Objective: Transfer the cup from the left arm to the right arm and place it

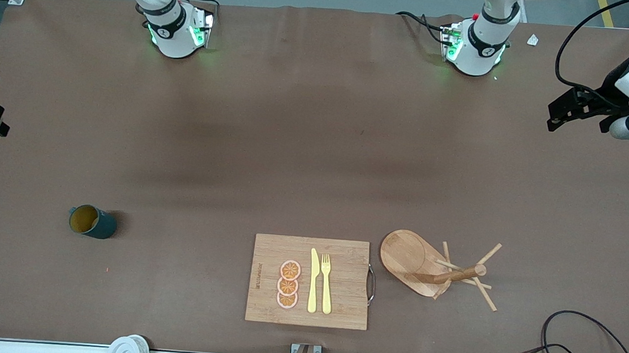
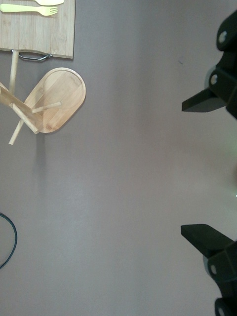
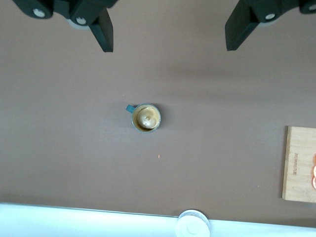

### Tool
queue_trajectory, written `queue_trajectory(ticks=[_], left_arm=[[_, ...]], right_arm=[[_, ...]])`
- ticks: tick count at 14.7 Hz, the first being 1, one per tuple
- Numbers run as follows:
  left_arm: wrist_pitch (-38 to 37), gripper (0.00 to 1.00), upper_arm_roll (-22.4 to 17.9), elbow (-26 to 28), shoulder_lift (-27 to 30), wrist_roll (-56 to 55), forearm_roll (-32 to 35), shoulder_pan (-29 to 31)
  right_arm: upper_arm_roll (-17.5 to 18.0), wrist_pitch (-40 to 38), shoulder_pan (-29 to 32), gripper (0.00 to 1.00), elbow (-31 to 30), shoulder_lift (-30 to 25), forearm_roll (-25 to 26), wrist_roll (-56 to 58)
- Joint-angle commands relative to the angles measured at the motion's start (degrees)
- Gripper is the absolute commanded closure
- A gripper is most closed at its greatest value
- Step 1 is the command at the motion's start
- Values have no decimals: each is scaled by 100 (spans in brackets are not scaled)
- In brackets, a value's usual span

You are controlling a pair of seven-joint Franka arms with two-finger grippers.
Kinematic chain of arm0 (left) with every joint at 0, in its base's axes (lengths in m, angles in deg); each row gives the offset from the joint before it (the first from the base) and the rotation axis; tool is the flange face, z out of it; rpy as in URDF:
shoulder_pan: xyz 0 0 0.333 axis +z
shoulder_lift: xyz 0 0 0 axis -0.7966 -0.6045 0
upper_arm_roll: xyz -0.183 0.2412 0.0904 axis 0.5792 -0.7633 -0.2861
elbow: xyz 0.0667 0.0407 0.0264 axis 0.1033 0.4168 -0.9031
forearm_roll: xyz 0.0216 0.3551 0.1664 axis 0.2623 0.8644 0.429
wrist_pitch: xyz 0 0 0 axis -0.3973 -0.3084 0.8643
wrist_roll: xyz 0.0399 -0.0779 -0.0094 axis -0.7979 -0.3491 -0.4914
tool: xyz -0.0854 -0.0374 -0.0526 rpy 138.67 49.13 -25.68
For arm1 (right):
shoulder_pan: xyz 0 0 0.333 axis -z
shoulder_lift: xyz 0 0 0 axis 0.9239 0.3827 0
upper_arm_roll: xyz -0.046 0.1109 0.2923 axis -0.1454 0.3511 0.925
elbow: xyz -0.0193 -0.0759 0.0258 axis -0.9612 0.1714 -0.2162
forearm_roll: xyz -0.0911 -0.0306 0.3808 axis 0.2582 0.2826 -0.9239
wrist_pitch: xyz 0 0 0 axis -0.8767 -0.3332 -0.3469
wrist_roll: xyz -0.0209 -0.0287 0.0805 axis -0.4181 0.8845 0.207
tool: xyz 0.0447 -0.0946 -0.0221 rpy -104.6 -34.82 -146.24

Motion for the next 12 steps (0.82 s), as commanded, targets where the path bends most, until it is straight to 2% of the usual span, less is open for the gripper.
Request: queue_trajectory(ticks=[1,5,12], left_arm=[[145,0,18,118,102,-28,30,-6],[154,0,132,74,58,-46,21,-15],[137,0,115,-84,14,-37,-49,37]], right_arm=[[40,-143,103,0,61,12,0,183],[84,-223,24,0,70,12,105,113],[58,-460,86,0,211,29,-18,78]])
